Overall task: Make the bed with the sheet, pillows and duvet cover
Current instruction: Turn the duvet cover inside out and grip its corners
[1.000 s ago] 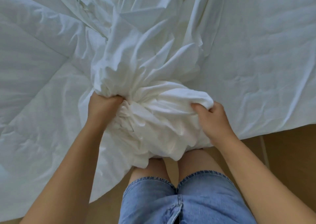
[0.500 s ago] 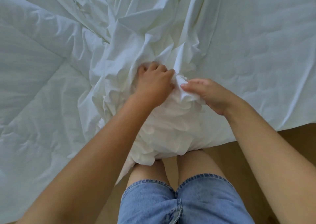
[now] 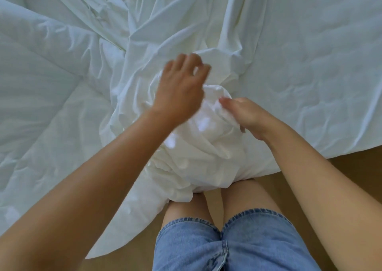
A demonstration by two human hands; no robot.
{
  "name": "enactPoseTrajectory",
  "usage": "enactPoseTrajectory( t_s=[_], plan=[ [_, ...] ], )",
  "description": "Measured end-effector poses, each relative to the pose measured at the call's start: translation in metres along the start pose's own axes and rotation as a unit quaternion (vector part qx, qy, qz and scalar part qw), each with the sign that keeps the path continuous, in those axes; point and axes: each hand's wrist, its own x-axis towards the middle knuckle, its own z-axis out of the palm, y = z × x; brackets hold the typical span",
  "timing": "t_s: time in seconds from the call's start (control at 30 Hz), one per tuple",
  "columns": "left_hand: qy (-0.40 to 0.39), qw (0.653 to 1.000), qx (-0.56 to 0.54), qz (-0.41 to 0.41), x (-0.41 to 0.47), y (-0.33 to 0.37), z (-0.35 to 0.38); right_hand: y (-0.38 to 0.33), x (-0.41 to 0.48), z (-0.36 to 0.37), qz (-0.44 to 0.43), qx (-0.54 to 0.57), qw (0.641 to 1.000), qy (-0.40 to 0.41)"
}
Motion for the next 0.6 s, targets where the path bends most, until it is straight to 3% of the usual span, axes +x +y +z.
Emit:
enactPoseTrajectory(
  t_s=[0.13,0.3,0.4,0.47,0.53,0.6],
  plan=[
    [-0.145,0.989,-0.03,-0.026,-0.022,0.015,0.016,0.004,0.0,-0.003,-0.006,0.053,0.998,0.017],
    [-0.061,0.984,-0.158,-0.056,-0.035,0.006,0.023,0.018,-0.001,0.005,0.025,0.162,0.986,0.024],
    [-0.021,0.96,-0.233,-0.152,-0.03,-0.009,0.015,0.04,-0.005,0.012,0.025,0.209,0.977,0.012],
    [-0.037,0.962,-0.202,-0.182,-0.029,-0.015,0.015,0.057,-0.011,0.015,0.046,0.225,0.973,-0.015],
    [-0.071,0.976,-0.156,-0.133,-0.029,-0.008,0.015,0.067,-0.015,0.016,0.054,0.22,0.973,-0.035],
    [-0.105,0.978,-0.153,-0.098,-0.032,0.006,0.018,0.067,-0.012,0.017,0.033,0.224,0.974,-0.007]
  ],
)
